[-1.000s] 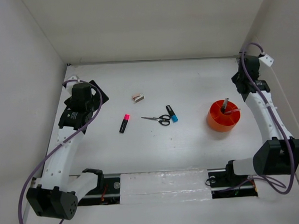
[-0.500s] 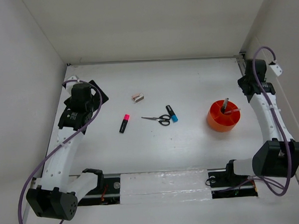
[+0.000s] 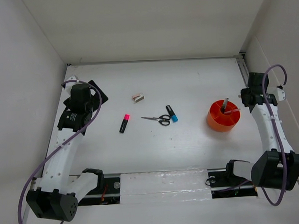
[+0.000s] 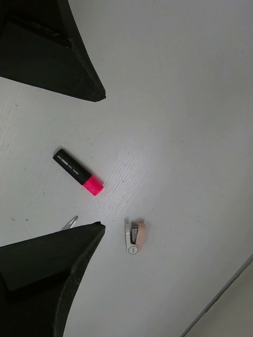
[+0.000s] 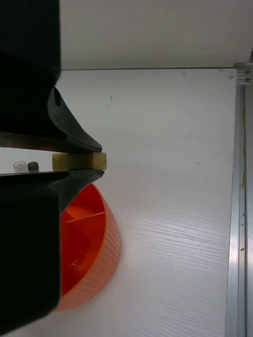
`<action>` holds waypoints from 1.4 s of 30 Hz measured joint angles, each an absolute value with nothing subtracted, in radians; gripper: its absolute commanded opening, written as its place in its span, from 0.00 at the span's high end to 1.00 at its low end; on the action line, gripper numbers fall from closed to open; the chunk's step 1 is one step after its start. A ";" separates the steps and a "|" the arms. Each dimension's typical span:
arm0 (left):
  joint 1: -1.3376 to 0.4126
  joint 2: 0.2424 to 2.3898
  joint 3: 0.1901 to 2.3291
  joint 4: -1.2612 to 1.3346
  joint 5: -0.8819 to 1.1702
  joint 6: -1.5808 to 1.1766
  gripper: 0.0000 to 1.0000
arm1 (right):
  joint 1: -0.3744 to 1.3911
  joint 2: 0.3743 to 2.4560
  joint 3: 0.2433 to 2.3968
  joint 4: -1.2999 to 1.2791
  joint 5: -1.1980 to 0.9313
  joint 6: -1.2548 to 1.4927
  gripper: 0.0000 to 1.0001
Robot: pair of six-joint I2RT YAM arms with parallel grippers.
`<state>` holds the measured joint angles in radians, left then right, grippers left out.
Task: Sort the stationery into containers
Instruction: Place the stationery in the storage box.
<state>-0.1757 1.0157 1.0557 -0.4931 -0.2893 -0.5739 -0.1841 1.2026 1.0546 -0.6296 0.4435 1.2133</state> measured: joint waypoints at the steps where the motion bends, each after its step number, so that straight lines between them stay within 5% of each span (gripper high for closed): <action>1: -0.176 1.015 1.056 -0.493 -0.289 -0.574 0.00 | -0.194 1.197 1.052 -0.629 0.436 1.229 1.00; 11: -0.176 1.001 1.056 -0.493 -0.292 -0.574 0.00 | -0.245 1.185 1.053 -0.543 0.328 1.071 1.00; 21: -0.176 1.000 1.056 -0.493 -0.288 -0.574 0.00 | -0.369 1.176 0.992 -0.268 -0.014 0.570 1.00; 29: -0.176 1.017 1.056 -0.493 -0.288 -0.574 0.00 | -0.376 1.200 0.870 -0.128 -0.350 0.426 1.00; 42: -0.176 1.017 1.056 -0.493 -0.274 -0.574 0.00 | -0.406 1.209 0.783 -0.014 -0.396 0.394 1.00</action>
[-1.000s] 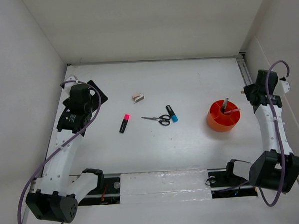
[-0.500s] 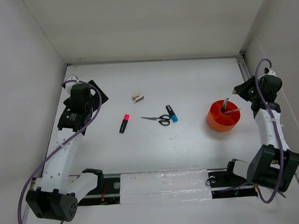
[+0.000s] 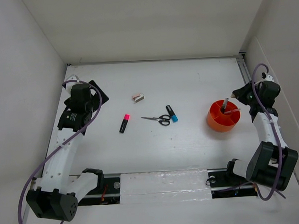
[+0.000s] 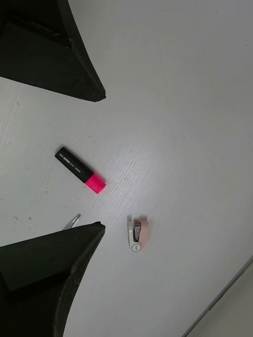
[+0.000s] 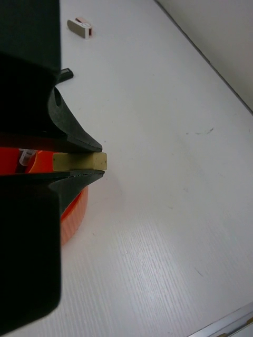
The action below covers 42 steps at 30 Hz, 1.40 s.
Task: Sort the stationery into containers
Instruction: Place the stationery in the storage box.
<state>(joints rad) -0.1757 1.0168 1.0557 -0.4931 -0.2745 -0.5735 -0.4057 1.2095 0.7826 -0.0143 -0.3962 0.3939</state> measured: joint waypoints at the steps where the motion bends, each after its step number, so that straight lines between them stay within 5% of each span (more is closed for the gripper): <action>1: -0.176 1.017 1.056 -0.493 -0.273 -0.574 0.00 | -0.406 1.208 0.776 -0.015 -0.387 0.392 1.00; 42: -0.176 1.017 1.056 -0.493 -0.262 -0.574 0.00 | -0.280 1.145 0.723 -0.154 -0.083 0.351 1.00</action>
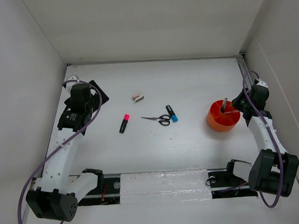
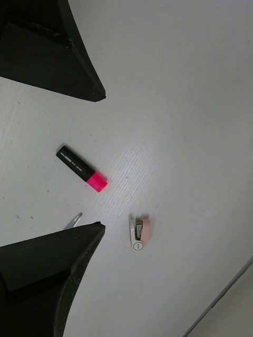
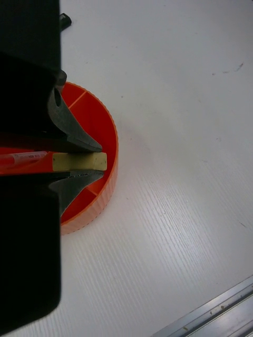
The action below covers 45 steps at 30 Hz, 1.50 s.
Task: Sort the stationery into containers
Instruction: Place the stationery in the storage box.
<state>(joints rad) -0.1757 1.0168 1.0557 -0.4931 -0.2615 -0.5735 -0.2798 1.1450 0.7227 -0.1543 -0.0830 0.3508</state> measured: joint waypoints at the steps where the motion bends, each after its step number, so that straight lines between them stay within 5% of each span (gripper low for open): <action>1: -0.176 1.017 1.056 -0.493 -0.262 -0.574 0.00 | -0.279 1.145 0.723 -0.156 -0.080 0.350 1.00; 18: -0.176 1.020 1.056 -0.493 -0.261 -0.574 0.00 | -0.260 1.143 0.723 -0.159 -0.034 0.350 0.92; 29: -0.176 1.020 1.056 -0.493 -0.261 -0.574 0.00 | -0.252 1.143 0.723 -0.159 -0.033 0.350 0.76; 33: -0.176 1.020 1.056 -0.493 -0.261 -0.574 0.00 | -0.251 1.143 0.723 -0.158 -0.033 0.350 0.63; 45: -0.176 1.020 1.056 -0.493 -0.250 -0.574 0.00 | -0.247 1.132 0.723 -0.168 -0.033 0.350 0.56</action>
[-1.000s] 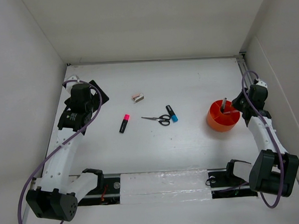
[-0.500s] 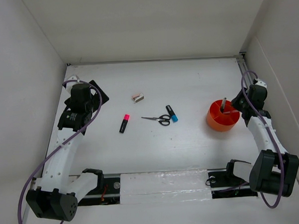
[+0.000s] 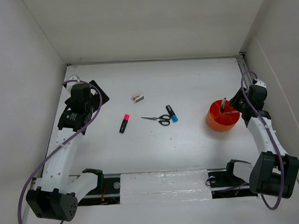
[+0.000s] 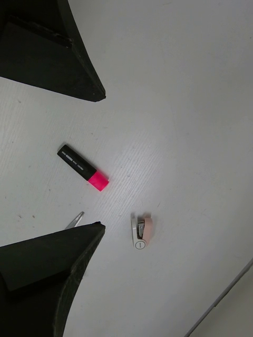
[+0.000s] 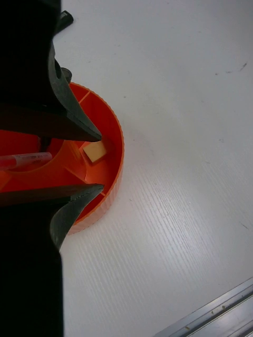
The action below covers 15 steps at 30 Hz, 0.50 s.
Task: Sort the stationery into containers
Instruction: Place the stationery in the storage box.
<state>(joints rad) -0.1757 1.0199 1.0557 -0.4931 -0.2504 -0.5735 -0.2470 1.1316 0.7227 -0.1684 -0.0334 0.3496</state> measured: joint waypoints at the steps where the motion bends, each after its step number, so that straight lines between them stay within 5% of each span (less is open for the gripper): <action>1: -0.176 1.020 1.056 -0.493 -0.250 -0.574 0.00 | -0.247 1.128 0.723 -0.173 -0.033 0.350 0.56; 4: -0.176 1.020 1.056 -0.493 -0.250 -0.573 0.00 | -0.247 1.103 0.723 -0.182 -0.040 0.359 0.21; 5: -0.176 1.020 1.056 -0.493 -0.250 -0.574 0.00 | -0.247 1.089 0.724 -0.183 -0.043 0.361 0.00; 15: -0.176 1.020 1.056 -0.493 -0.261 -0.574 0.00 | -0.222 1.031 0.926 -0.226 -0.057 0.413 0.00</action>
<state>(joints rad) -0.1757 1.0199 1.0557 -0.4931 -0.2607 -0.5735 -0.2222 1.0313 0.9257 -0.2256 -0.0566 0.4133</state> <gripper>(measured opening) 0.997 0.999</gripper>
